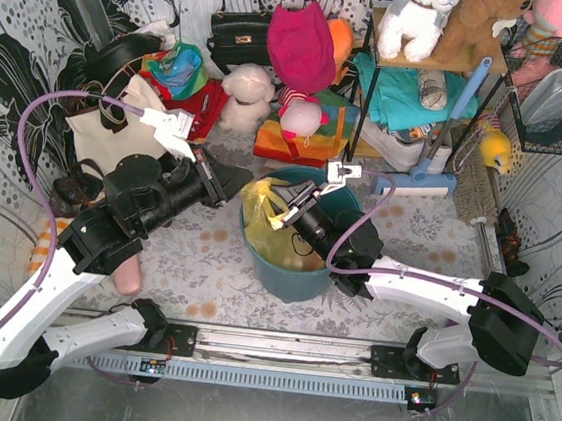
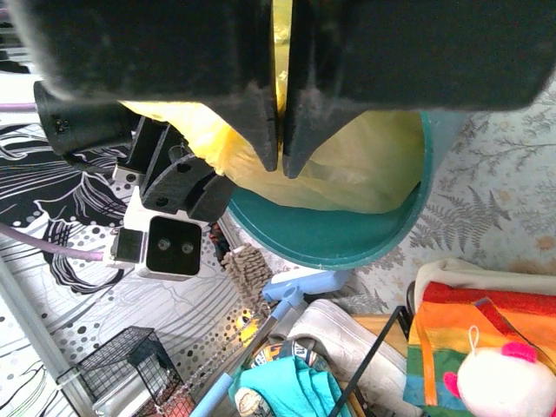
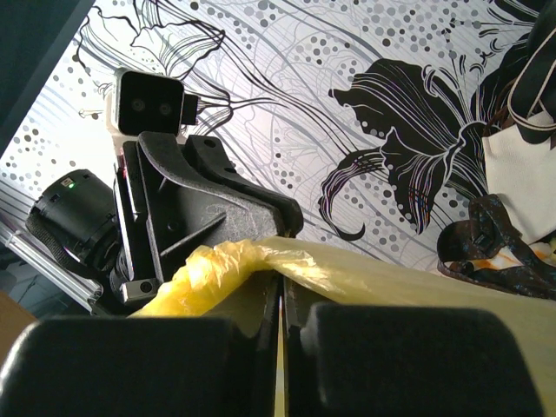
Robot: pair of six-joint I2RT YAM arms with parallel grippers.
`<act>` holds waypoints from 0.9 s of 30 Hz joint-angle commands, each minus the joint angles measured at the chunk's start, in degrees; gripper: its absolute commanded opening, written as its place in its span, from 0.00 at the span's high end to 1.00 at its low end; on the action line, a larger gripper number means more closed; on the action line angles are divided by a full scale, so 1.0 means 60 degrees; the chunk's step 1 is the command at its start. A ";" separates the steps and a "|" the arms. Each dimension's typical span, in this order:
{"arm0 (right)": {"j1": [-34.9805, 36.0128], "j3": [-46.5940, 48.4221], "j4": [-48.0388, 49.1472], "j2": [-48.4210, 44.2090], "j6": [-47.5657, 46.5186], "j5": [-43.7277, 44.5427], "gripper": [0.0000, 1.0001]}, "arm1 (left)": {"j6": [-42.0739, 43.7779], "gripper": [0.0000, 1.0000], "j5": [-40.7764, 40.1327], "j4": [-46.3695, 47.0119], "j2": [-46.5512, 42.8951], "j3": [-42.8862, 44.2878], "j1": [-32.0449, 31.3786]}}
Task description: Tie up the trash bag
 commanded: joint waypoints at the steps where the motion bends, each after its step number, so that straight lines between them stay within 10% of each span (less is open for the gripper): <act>1: 0.0049 0.0150 0.0510 -0.0338 -0.0019 -0.0042 1.00 | 0.0050 0.92 0.0541 0.0362 -0.0043 -0.0078 0.0083; 11: 0.0056 -0.0223 -0.0323 -0.1088 0.0123 0.0054 0.67 | 0.0265 1.00 0.0529 0.0389 0.0042 0.0091 0.0128; 27: 0.0047 -0.0458 -0.6292 -0.3765 0.0257 0.0851 0.75 | 0.0515 1.00 0.0496 0.0391 0.0083 0.0248 0.0144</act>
